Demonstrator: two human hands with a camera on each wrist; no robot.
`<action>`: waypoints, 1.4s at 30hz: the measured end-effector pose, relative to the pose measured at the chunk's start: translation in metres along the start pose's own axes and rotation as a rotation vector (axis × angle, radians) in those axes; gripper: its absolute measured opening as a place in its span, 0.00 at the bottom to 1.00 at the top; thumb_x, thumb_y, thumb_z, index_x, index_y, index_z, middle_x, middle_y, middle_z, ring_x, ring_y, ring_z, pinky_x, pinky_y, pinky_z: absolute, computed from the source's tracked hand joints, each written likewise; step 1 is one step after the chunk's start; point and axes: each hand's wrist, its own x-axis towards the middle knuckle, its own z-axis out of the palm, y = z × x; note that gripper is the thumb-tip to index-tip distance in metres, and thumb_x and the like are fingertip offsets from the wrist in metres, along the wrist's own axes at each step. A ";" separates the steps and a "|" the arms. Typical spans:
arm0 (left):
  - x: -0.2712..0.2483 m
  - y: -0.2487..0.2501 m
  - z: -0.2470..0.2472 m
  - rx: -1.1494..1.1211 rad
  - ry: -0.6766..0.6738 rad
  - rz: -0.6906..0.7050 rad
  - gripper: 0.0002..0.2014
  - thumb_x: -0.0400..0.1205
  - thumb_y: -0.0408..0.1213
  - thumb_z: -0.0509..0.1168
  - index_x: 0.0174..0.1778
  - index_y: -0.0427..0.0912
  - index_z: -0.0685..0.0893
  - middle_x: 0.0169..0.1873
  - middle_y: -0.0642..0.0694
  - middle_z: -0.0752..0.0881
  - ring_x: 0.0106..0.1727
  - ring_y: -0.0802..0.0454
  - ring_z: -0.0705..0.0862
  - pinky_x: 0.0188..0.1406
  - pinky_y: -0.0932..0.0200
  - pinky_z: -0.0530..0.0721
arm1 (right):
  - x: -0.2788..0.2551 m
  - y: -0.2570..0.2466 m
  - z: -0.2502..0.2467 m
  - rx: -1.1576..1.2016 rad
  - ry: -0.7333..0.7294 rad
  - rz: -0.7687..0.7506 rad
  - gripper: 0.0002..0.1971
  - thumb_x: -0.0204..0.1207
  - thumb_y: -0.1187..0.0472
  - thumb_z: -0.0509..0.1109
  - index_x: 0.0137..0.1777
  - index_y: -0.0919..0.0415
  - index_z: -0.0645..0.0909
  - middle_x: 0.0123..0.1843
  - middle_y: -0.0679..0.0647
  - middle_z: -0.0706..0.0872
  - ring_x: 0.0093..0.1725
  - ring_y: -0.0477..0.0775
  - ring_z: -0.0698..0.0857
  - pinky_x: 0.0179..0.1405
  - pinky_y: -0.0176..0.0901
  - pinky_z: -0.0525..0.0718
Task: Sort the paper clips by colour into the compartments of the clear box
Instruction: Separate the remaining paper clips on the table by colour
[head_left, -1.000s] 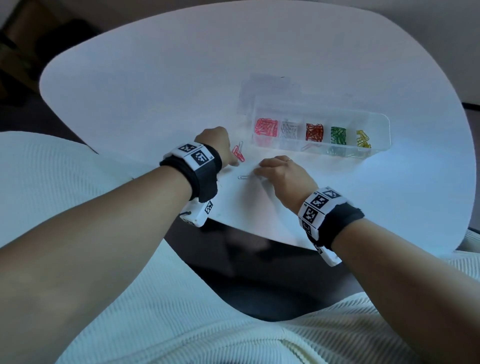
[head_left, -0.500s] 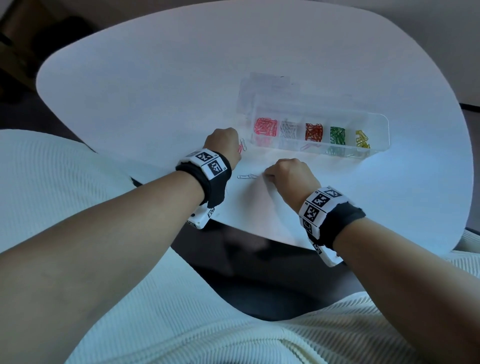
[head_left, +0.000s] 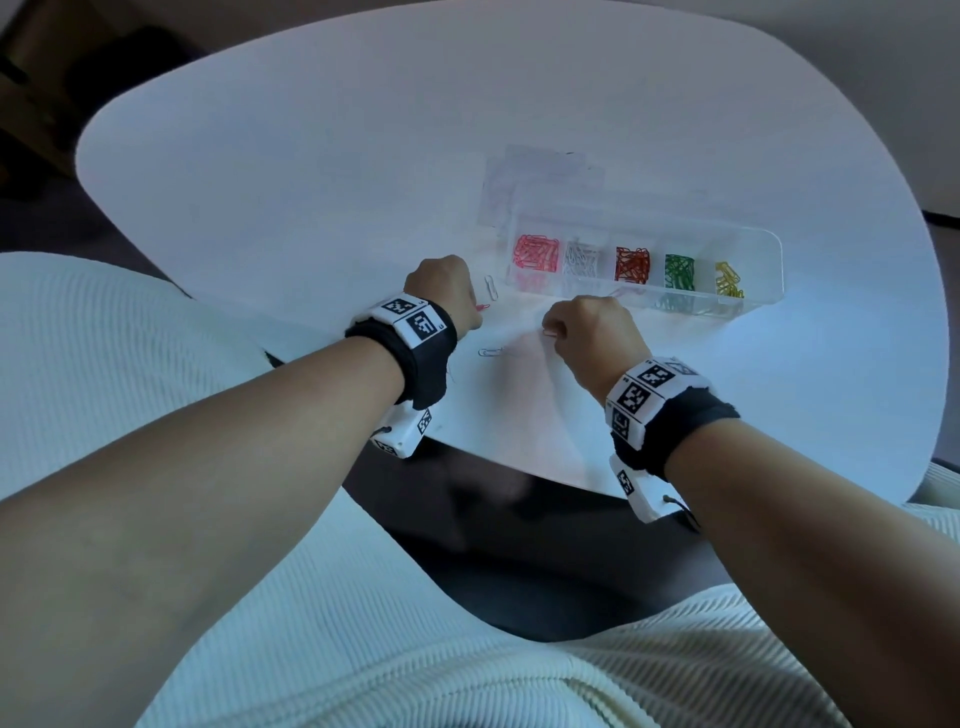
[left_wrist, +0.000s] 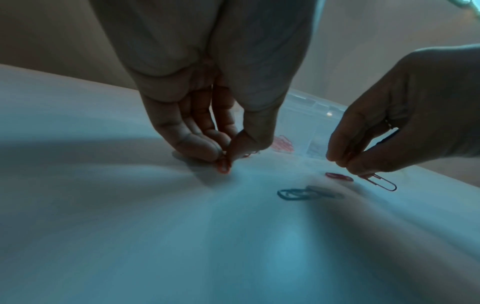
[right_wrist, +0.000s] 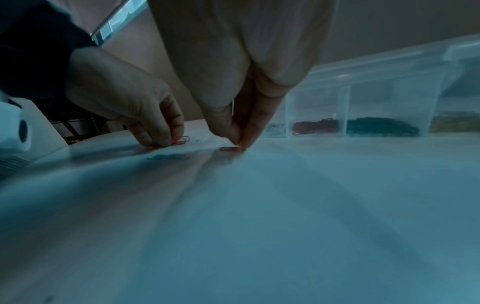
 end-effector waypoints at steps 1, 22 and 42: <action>0.000 0.000 -0.001 -0.018 -0.006 -0.004 0.07 0.73 0.31 0.72 0.46 0.41 0.90 0.45 0.42 0.90 0.46 0.42 0.88 0.38 0.60 0.79 | 0.000 0.001 -0.001 0.023 0.033 -0.021 0.14 0.75 0.74 0.66 0.55 0.65 0.89 0.48 0.64 0.89 0.47 0.66 0.86 0.43 0.47 0.80; 0.001 0.037 -0.052 -0.500 0.104 0.173 0.07 0.72 0.31 0.72 0.31 0.48 0.86 0.28 0.53 0.85 0.31 0.58 0.84 0.36 0.63 0.82 | 0.030 -0.009 -0.046 0.440 0.382 0.074 0.16 0.78 0.65 0.64 0.62 0.54 0.85 0.53 0.48 0.90 0.54 0.45 0.87 0.60 0.42 0.84; -0.004 -0.006 -0.008 0.111 -0.001 -0.015 0.13 0.73 0.35 0.71 0.53 0.39 0.85 0.50 0.40 0.88 0.50 0.40 0.86 0.44 0.56 0.84 | -0.015 0.012 0.002 0.052 0.028 0.023 0.10 0.76 0.69 0.69 0.54 0.65 0.88 0.50 0.63 0.88 0.52 0.65 0.84 0.51 0.47 0.80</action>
